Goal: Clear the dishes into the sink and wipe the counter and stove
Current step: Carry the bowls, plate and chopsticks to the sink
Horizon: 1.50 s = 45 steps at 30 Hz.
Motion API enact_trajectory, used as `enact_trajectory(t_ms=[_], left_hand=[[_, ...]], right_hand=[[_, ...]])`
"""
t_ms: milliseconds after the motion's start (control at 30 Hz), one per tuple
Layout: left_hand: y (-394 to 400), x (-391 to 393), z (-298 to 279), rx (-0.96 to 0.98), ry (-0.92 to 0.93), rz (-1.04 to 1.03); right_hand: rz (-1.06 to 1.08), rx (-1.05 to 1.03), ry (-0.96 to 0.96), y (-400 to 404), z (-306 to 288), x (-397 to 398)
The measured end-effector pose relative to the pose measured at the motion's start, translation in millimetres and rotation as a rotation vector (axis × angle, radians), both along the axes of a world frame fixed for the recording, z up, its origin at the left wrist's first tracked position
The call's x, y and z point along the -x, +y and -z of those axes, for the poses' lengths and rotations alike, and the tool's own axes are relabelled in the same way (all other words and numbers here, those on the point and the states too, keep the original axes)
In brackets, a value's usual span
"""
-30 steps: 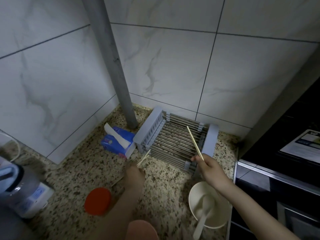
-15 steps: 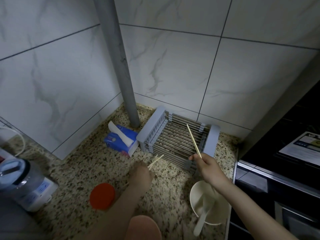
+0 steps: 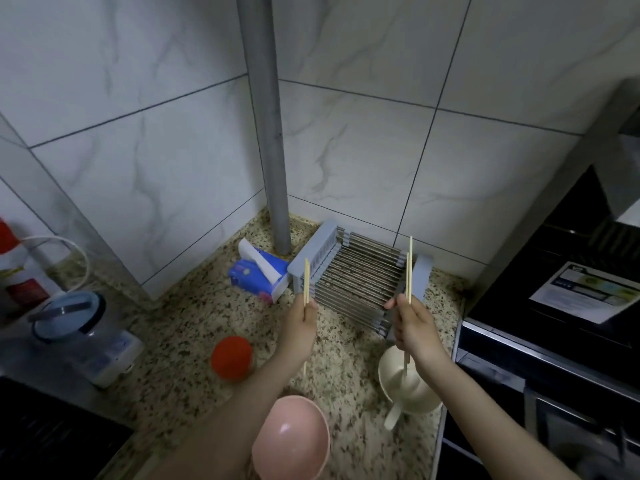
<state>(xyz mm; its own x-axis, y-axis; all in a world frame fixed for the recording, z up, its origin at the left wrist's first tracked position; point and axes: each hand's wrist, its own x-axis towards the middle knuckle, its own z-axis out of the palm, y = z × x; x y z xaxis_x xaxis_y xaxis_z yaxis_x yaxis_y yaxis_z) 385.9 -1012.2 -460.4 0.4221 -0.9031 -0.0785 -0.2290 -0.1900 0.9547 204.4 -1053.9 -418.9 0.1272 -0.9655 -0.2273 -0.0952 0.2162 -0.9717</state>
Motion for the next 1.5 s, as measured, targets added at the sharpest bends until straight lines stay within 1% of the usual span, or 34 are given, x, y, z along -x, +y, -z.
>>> enact_trajectory(t_ms=[67,167,267,333,400,533,633,667,767,900,1000,1100,1233,1367,1500], left_hand=[[10.7,8.0,-8.9,0.022,0.147,-0.010],[29.9,22.1,-20.0,0.039,0.299,-0.010],[58.7,41.1,-24.7,0.049,0.400,0.004],[81.6,54.9,-23.6,0.050,0.418,0.025],[101.5,68.2,-18.4,0.056,0.422,0.063],[131.6,88.1,0.6,0.000,0.426,0.130],[145.5,98.8,14.1,-0.025,0.441,0.144],[150.5,102.0,19.4,-0.023,0.432,0.150],[162.8,108.0,38.4,-0.043,0.315,0.197],[172.9,112.8,57.6,-0.072,0.206,0.217],[179.9,115.5,71.4,-0.030,0.213,0.210],[184.3,116.4,85.8,-0.036,0.238,0.191],[185.9,117.4,90.4,-0.063,0.273,0.187],[178.1,118.1,81.5,-0.075,0.284,0.175],[174.1,114.3,65.4,-0.088,0.289,0.170]], right_hand=[[0.021,-0.025,-0.034,13.0,-6.2,2.4],[0.044,-0.068,-0.095,33.7,-11.8,8.8],[0.095,-0.069,-0.119,60.8,-11.0,19.9],[0.142,-0.053,-0.132,77.2,-4.8,27.4],[0.183,-0.037,-0.148,88.7,7.5,33.6],[0.154,0.051,-0.064,112.4,39.8,39.6],[0.177,0.072,-0.092,126.1,64.9,42.9],[0.193,0.078,-0.113,129.8,73.5,44.9],[0.217,0.105,-0.143,140.3,97.7,51.4],[0.200,0.137,-0.171,149.9,112.6,58.5],[0.200,0.144,-0.181,153.5,124.1,59.2],[0.195,0.135,-0.161,155.5,141.2,60.7],[0.196,0.118,-0.144,156.9,149.0,63.0],[0.194,0.110,-0.156,157.2,148.4,63.6],[0.210,0.075,-0.119,159.8,147.6,61.1]])
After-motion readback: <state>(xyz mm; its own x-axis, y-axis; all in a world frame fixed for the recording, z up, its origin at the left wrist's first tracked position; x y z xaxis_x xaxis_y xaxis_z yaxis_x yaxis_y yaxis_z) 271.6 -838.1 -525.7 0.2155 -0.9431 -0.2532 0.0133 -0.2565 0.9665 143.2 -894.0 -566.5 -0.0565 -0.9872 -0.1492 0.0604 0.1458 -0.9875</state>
